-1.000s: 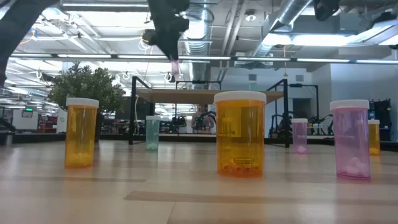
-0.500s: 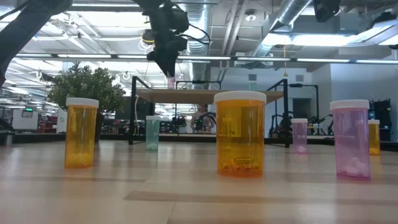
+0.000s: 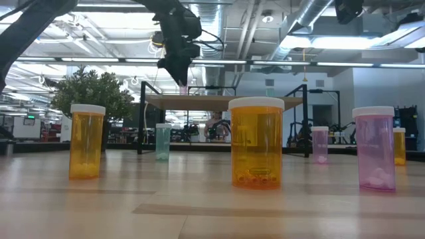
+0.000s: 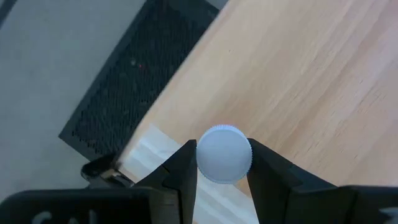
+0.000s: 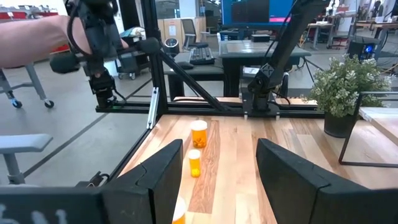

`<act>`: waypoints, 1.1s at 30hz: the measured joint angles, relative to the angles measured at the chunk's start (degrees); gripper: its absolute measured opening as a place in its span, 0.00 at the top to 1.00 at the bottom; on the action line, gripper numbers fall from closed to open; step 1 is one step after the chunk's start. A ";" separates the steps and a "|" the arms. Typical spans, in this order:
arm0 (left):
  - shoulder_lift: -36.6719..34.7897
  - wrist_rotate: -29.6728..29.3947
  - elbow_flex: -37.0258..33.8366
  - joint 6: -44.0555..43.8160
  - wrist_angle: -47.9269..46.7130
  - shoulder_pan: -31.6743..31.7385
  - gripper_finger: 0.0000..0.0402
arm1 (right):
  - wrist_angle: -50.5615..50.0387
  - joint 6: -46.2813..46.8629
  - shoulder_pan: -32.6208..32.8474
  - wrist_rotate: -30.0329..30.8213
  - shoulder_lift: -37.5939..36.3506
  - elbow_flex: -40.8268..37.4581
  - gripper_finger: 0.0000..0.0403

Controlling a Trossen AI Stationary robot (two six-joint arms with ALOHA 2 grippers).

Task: Pick and place medicine bottles onto shelf by color
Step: Put the top left pink pill bottle on the shelf, then put the bottom left big orange pill bottle on the shelf

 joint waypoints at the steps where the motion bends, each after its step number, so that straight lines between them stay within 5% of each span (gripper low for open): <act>1: 0.00 -0.06 -0.70 0.02 -0.11 0.09 0.75 | 0.02 0.02 0.02 0.00 0.00 0.00 0.44; 10: -0.02 -0.45 -1.95 -0.73 0.44 0.15 0.74 | 0.13 0.03 0.02 -0.02 0.00 0.00 0.44; 23: -0.02 -2.40 -1.98 -0.48 -0.02 -0.09 0.54 | 0.06 0.00 0.02 -0.01 -0.01 0.00 0.44; 33: -2.73 -2.45 -1.98 1.57 -3.11 -0.09 0.52 | -0.15 -0.04 0.02 0.00 0.00 0.00 0.44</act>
